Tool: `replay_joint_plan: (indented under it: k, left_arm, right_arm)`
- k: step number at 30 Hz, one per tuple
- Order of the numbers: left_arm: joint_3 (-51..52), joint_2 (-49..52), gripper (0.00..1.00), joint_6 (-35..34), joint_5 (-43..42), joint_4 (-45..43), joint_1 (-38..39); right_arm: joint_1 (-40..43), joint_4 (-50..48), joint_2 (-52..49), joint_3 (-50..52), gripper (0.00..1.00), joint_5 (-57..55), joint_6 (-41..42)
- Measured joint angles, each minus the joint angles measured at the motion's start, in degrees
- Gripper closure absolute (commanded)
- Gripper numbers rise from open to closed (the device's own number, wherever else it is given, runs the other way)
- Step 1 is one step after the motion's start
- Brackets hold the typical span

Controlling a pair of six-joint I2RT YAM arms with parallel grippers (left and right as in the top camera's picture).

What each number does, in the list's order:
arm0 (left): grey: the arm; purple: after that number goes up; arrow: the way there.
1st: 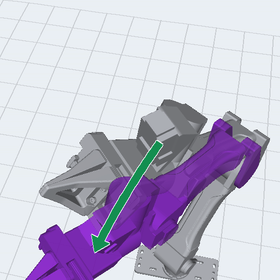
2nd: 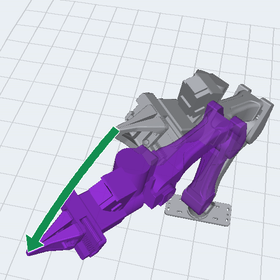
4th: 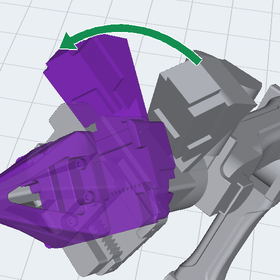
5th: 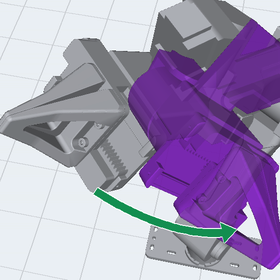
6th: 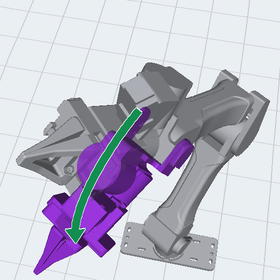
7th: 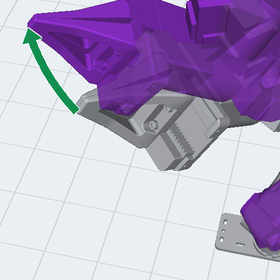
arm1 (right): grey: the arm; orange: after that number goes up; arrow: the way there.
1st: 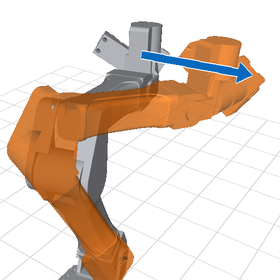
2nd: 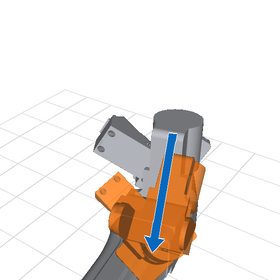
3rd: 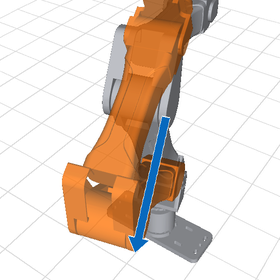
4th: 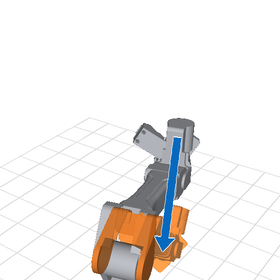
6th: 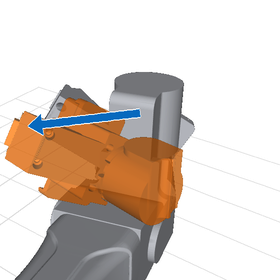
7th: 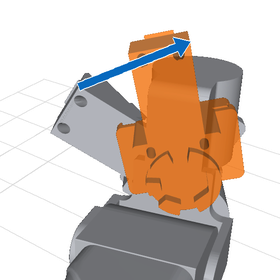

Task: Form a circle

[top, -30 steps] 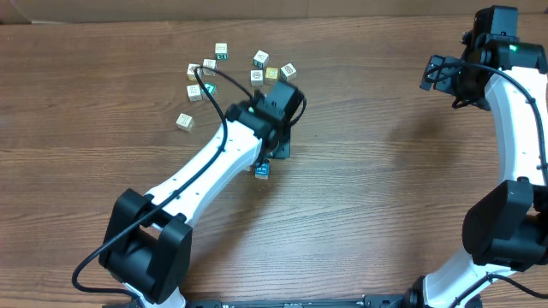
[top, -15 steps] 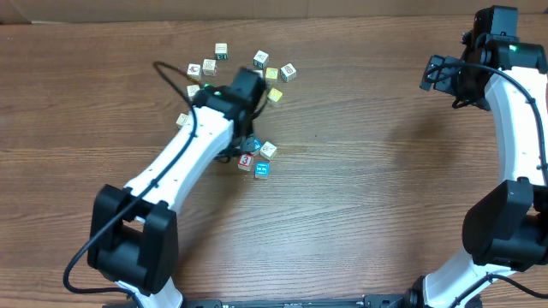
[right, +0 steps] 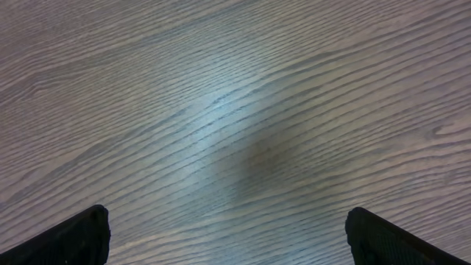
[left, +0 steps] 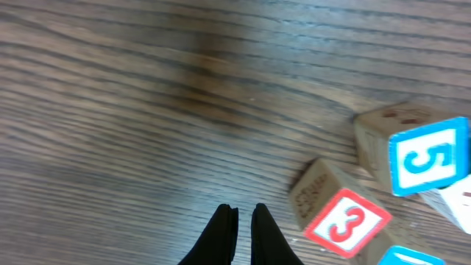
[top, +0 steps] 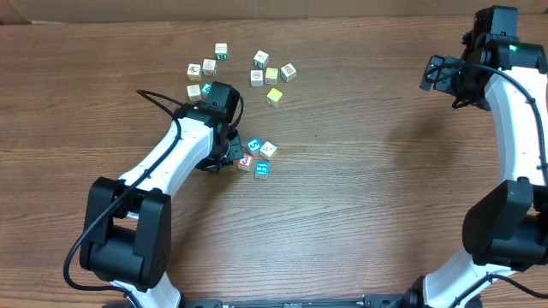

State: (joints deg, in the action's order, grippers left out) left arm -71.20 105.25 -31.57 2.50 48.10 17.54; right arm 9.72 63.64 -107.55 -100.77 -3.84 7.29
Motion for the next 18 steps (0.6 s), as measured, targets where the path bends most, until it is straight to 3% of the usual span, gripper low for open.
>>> replay_joint_plan:
  k: [18]
  left_arm:
    - [0.8,0.0,0.95,0.0,-1.5,-2.8,0.1]
  right_arm:
    - [0.0,0.0,0.0,0.0,0.00,0.0,0.0]
